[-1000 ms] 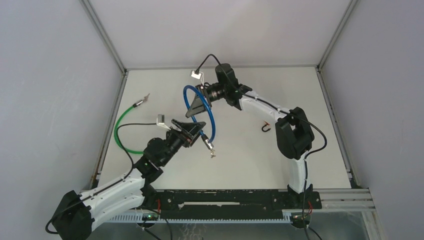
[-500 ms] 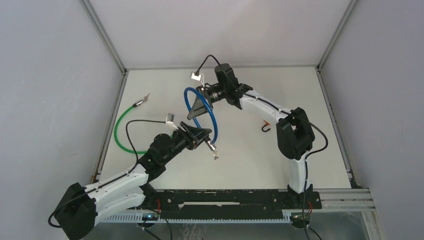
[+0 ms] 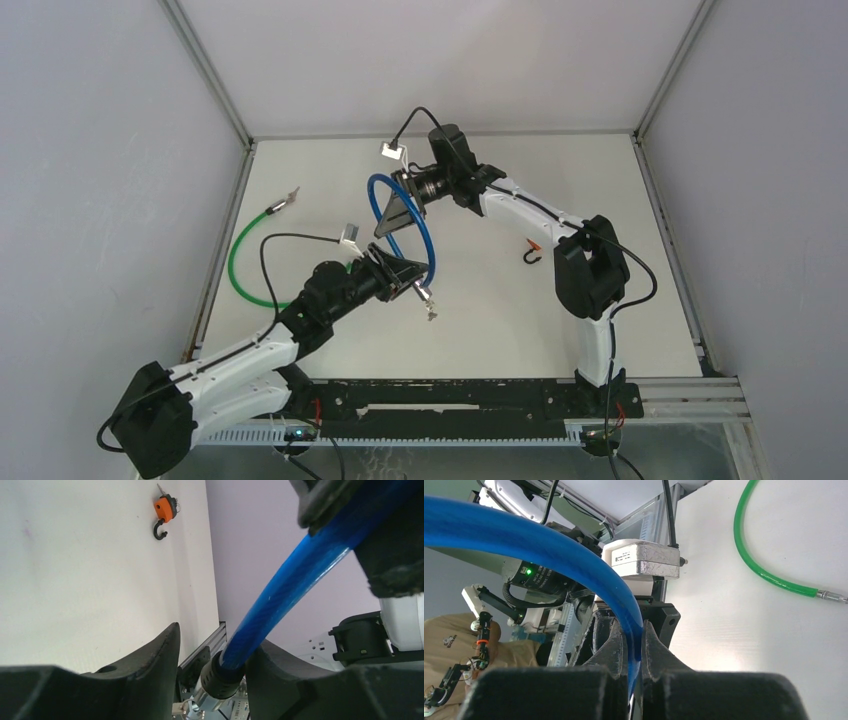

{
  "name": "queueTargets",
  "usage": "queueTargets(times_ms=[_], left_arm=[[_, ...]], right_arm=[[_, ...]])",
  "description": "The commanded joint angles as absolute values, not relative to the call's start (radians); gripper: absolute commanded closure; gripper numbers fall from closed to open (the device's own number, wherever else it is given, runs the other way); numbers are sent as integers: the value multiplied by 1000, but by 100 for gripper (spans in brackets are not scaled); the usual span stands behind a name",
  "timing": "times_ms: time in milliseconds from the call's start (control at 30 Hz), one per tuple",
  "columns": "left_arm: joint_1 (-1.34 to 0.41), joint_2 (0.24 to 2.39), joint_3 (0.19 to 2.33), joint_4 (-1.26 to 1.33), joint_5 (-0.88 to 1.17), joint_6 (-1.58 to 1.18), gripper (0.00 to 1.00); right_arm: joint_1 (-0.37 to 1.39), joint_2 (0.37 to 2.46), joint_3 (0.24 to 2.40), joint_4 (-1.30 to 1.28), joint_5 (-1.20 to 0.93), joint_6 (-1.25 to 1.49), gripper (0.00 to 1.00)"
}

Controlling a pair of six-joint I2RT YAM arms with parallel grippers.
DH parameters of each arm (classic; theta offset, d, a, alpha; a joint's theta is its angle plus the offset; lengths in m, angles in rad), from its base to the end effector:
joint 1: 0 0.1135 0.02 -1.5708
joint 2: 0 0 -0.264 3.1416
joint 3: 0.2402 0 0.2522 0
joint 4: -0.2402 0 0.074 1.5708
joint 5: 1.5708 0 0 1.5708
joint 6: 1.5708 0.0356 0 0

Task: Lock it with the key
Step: Lock the lock.

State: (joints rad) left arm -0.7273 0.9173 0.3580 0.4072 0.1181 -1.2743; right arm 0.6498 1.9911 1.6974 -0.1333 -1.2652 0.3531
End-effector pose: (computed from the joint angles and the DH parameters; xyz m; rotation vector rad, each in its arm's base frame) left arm 0.1519 -0.1408 0.2274 -0.4419 1.9507 -1.5074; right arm 0.3431 0.3033 0.3060 -1.2014 1.7973 1.8618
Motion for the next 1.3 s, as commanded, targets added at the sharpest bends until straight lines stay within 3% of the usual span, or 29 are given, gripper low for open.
queueTargets(times_ms=[0, 100, 367, 900, 967, 1100, 1233, 1267], left_arm=[[-726, 886, 442, 338, 120, -1229, 49], [-726, 878, 443, 327, 122, -1222, 50], [-726, 896, 445, 344, 123, -1240, 99], [-726, 830, 421, 373, 20, -1238, 100], [-727, 822, 419, 371, 10, -1237, 100], [-726, 796, 415, 352, -36, -1235, 100], [-726, 757, 407, 331, -91, -1237, 100], [-727, 746, 403, 330, -106, -1239, 100]], right_arm=[[645, 1969, 1755, -133, -1287, 347, 100], [643, 1977, 1758, -135, -1286, 350, 100], [647, 1985, 1761, -141, -1283, 352, 100], [635, 1918, 1744, -322, -1151, 217, 100], [635, 1913, 1742, -331, -1133, 214, 89], [619, 1891, 1718, -314, -1046, 282, 50], [589, 1834, 1638, -291, -946, 346, 23], [580, 1818, 1617, -287, -927, 359, 20]])
